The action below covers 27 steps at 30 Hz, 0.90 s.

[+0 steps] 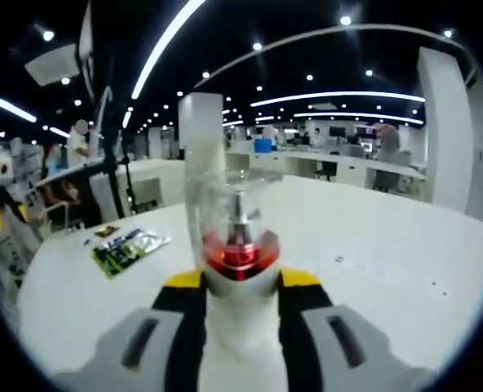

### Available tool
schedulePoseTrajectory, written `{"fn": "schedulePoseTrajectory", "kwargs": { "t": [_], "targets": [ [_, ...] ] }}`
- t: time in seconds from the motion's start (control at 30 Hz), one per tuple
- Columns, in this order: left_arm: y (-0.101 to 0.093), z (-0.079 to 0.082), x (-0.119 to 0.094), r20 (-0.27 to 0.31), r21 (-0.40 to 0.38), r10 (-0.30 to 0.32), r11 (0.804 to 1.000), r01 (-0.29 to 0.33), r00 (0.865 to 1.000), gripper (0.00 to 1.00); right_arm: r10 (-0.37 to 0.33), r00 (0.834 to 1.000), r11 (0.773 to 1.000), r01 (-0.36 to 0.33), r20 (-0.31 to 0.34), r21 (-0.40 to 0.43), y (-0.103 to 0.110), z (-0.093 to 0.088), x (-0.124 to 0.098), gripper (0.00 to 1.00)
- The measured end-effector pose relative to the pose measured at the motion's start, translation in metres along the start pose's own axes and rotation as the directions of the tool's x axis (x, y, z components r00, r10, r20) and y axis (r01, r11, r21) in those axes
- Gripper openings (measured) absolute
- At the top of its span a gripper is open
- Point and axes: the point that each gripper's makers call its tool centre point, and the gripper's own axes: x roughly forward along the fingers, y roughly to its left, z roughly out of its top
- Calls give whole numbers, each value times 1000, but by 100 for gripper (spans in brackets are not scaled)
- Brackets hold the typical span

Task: Arrange the skincare products in the storage area until every visible bottle or jar stands upright without overlapping.

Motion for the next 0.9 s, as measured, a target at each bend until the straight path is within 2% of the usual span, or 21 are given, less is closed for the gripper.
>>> {"fn": "schedulePoseTrajectory", "kwargs": {
  "t": [0.37, 0.5, 0.73, 0.9],
  "targets": [
    [-5, -3, 2, -4, 0, -2, 1000, 2, 1000, 54, -6, 1000, 999, 7, -13, 46, 0, -3, -4, 33],
    [-6, -3, 2, 5, -10, -2, 1000, 2, 1000, 54, -14, 1000, 998, 15, -24, 61, 0, -6, -12, 37],
    [0, 6, 13, 42, -54, 10, 998, -7, 999, 54, -52, 999, 986, 53, -12, 156, 5, 1, -44, 49],
    [16, 18, 33, 66, -157, 48, 987, -37, 997, 55, -72, 997, 978, 75, -22, 195, 15, 4, -70, 54]
  ]
}}
